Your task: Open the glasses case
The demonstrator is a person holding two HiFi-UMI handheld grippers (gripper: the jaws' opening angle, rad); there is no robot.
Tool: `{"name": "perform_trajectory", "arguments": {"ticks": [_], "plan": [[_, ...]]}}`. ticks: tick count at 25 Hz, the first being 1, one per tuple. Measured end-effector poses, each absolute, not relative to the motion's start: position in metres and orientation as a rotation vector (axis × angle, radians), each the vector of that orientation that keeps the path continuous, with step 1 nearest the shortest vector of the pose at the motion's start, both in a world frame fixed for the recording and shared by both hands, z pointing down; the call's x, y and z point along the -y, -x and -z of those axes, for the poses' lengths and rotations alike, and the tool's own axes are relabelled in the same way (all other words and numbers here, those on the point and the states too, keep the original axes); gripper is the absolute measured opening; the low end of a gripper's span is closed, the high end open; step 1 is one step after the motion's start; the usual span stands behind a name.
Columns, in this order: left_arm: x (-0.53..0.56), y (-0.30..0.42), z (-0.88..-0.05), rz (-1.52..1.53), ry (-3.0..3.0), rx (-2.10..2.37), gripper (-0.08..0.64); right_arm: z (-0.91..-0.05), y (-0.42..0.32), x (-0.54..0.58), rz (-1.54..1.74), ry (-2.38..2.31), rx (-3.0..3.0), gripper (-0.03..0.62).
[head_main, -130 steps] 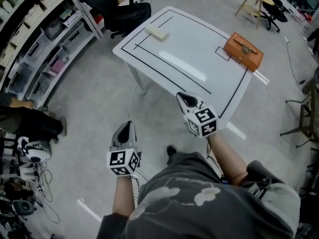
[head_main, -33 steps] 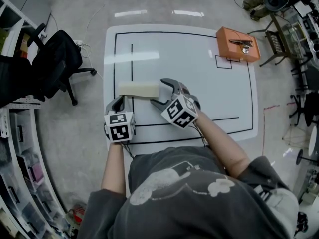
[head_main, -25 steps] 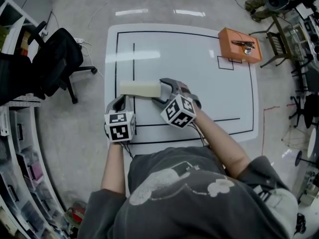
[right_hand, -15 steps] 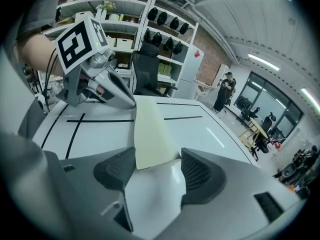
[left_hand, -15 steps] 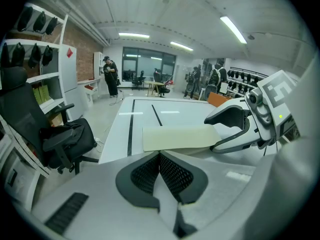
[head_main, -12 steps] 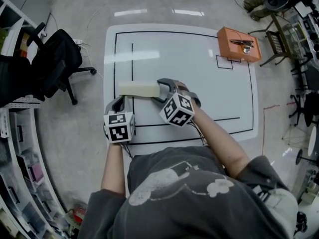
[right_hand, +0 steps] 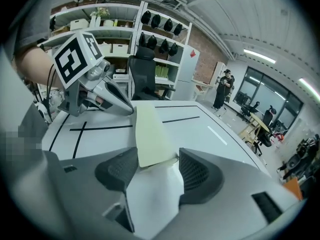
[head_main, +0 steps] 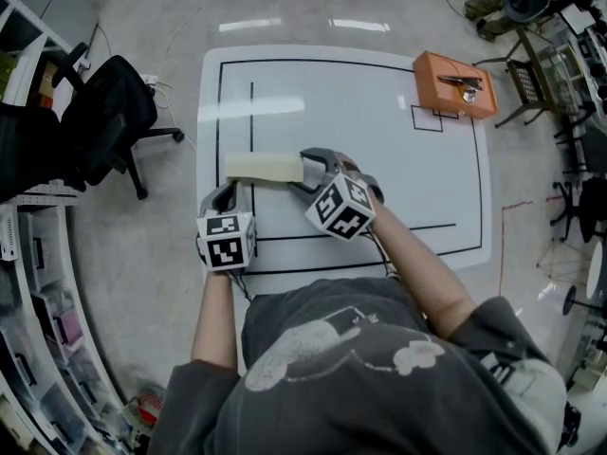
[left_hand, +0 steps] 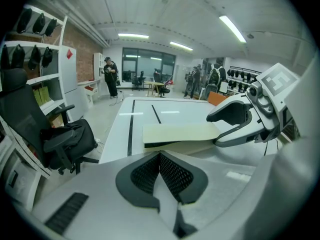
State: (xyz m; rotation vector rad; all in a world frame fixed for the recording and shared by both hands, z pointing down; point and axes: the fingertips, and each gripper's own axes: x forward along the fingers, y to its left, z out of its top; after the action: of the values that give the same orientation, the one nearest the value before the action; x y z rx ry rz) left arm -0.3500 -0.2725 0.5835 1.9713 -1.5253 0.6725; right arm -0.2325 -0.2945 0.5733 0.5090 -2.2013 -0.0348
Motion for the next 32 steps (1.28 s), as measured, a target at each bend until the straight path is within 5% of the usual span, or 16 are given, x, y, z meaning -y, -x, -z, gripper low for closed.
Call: {"name": "perform_trajectory", "arguments": {"ticks": [12,18,32], "plan": [[0.272,0.350,-0.584,-0.677,-1.969,1.529,0.003,-0.551,0.229,0.314,-0.057,-0.615,2.332,0.147],[0.273,0.350,-0.584,-0.678,-1.969,1.530,0.003,-0.556,0.219,0.344,-0.011,-0.721,2.285,0.040],[0.268,0.351,-0.581,-0.634,-1.940,1.564,0.003,-0.543,0.204,0.340,-0.063,-0.800,2.315,0.067]]}}
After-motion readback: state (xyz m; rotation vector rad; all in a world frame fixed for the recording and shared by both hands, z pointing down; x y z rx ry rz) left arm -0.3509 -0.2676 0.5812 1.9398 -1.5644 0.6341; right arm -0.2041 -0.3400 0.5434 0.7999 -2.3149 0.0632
